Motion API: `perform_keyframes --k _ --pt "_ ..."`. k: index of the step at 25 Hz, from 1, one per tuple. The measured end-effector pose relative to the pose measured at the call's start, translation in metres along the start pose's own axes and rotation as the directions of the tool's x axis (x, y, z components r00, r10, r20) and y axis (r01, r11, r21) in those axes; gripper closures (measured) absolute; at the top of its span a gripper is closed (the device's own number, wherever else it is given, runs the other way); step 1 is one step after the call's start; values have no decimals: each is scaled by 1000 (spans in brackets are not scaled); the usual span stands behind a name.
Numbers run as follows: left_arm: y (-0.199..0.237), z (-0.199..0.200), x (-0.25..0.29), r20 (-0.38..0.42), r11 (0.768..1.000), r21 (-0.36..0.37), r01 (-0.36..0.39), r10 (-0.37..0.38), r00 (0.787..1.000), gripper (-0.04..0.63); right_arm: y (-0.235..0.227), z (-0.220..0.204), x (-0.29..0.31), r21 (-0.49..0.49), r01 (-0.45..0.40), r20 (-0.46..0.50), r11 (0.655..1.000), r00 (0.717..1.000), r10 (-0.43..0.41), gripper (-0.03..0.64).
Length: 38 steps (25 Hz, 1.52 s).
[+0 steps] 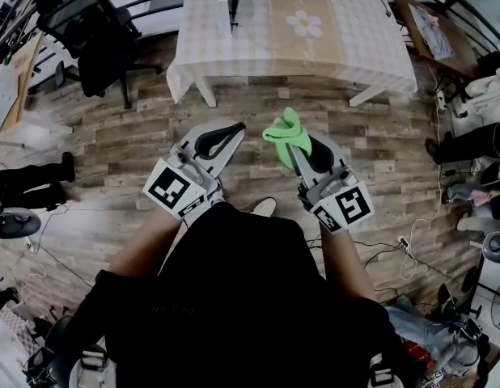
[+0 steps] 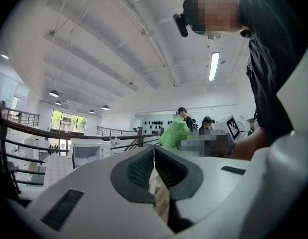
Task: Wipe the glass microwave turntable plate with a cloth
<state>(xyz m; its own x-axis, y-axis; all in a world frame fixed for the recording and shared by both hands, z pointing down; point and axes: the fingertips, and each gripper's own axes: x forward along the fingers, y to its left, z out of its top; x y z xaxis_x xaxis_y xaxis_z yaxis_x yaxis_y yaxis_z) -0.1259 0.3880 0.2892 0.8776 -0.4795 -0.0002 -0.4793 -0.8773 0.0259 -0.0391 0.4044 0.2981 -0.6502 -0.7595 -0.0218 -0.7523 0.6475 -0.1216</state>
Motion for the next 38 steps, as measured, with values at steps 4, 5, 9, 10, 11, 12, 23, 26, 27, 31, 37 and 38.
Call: perform_keyframes --k 4,5,9,10,11,12,23,26,27,31,37,38 --pt "-19 0 12 5 1000 5 -27 27 1000 574 -6 -4 -22 7 -21 -7 1000 1000 21 557" --pt "-23 -1 14 5 999 8 -34 34 999 574 -7 -5 -25 9 -27 -9 1000 1000 27 557" --pt "-28 -6 23 -5 999 6 -49 49 999 574 -17 -13 -33 21 -35 -23 999 999 36 557" --pt "-26 -8 25 -9 999 2 -52 52 999 574 -19 -14 -33 25 -36 -26 999 999 36 557" --pt "-24 -11 27 -12 998 -2 -55 55 998 574 -22 -16 -33 28 -36 -29 999 999 37 557" --pt "-20 -13 30 -15 998 -6 -58 58 998 574 -26 -19 -31 31 -36 -34 999 999 37 557" --pt "59 -27 107 0 998 -27 -51 51 999 574 -113 -26 25 31 -20 -81 999 996 22 555" --pt "98 -23 134 3 999 -23 -40 40 999 574 -146 -23 59 28 -15 -95 999 995 18 555" --pt "112 -21 142 3 999 -21 -36 36 999 574 -157 -22 72 26 -12 -98 1000 995 14 555" --pt "172 -16 175 -11 1000 -20 -19 18 1000 574 -201 -15 126 20 15 -111 1000 994 -12 555" --pt "242 -18 206 -41 999 -32 2 -4 999 574 -250 -18 192 39 37 -140 999 990 -31 555" --pt "252 -19 209 -41 999 -32 2 -4 999 574 -257 -19 202 45 38 -145 998 989 -31 555"
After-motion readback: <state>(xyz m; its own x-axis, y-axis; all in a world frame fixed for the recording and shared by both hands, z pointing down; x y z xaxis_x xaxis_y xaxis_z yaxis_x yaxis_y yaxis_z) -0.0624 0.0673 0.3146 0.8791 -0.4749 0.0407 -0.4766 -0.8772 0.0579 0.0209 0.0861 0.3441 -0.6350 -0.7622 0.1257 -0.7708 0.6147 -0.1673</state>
